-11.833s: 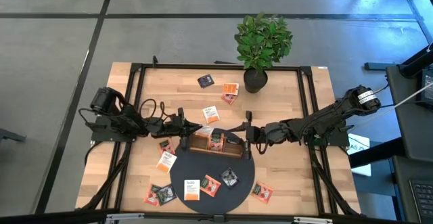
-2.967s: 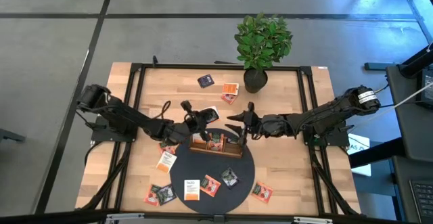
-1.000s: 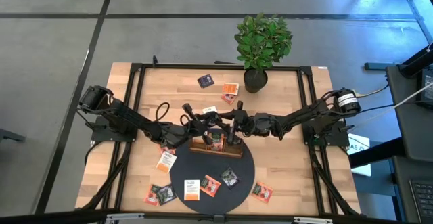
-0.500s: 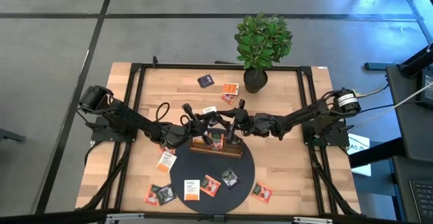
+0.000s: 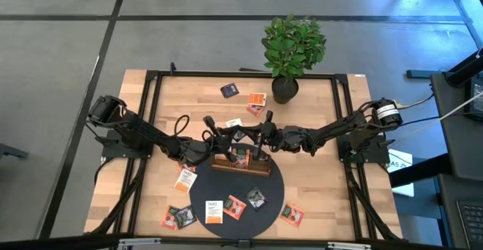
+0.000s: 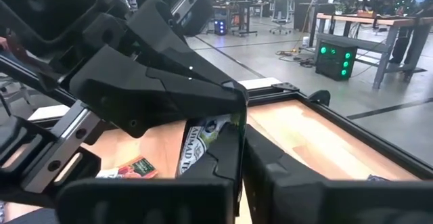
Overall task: Pick & Place Tea
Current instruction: Put the black white tea bag into the right section of the wooden organizer
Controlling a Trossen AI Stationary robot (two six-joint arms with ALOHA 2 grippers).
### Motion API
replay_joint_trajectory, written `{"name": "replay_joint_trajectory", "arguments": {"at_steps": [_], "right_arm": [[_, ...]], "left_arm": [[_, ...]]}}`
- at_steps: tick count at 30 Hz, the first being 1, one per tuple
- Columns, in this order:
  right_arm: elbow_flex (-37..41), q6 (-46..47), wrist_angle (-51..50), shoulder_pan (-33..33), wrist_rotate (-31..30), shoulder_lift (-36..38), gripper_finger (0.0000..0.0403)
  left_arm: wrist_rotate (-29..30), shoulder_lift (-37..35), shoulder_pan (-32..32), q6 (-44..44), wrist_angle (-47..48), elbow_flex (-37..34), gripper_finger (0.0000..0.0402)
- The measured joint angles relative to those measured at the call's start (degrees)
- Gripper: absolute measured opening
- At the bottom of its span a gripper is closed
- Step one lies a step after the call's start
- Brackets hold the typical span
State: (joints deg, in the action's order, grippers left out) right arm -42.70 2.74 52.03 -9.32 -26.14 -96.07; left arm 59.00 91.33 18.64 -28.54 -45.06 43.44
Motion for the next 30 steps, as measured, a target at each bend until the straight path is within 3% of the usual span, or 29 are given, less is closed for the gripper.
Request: {"name": "replay_joint_trajectory", "arguments": {"at_steps": [4, 11, 17, 22, 26, 30], "right_arm": [[0.0, -0.31, -0.39, 0.0, 0.38, 0.06, 0.001], [0.0, -0.28, -1.78, -0.27, 0.47, 0.26, 0.001], [0.0, -0.06, -7.04, -1.21, 2.15, 1.01, 0.0005], [0.01, 1.89, -20.24, -2.65, 7.21, 7.68, 0.0004], [0.0, 6.97, -31.09, -4.01, 15.9, 13.58, 0.0004], [0.0, 9.13, -37.95, -6.76, 20.18, 14.5, 0.0005]], "left_arm": [[1.2, 0.0, 0.99, -2.38, 0.01, 0.0, 0.0022], [13.64, -0.95, 3.04, -8.24, -0.15, 0.0, 0.0048], [16.05, -2.97, 3.37, -6.9, -0.13, 0.0, 0.0047], [15.99, -3.48, 3.89, -5.41, 0.06, 0.0, 0.0046], [16.0, -3.48, 3.69, -5.26, 0.37, 0.0, 0.0045], [15.98, -3.48, 3.23, -5.24, 0.38, 0.0, 0.0045]]}}
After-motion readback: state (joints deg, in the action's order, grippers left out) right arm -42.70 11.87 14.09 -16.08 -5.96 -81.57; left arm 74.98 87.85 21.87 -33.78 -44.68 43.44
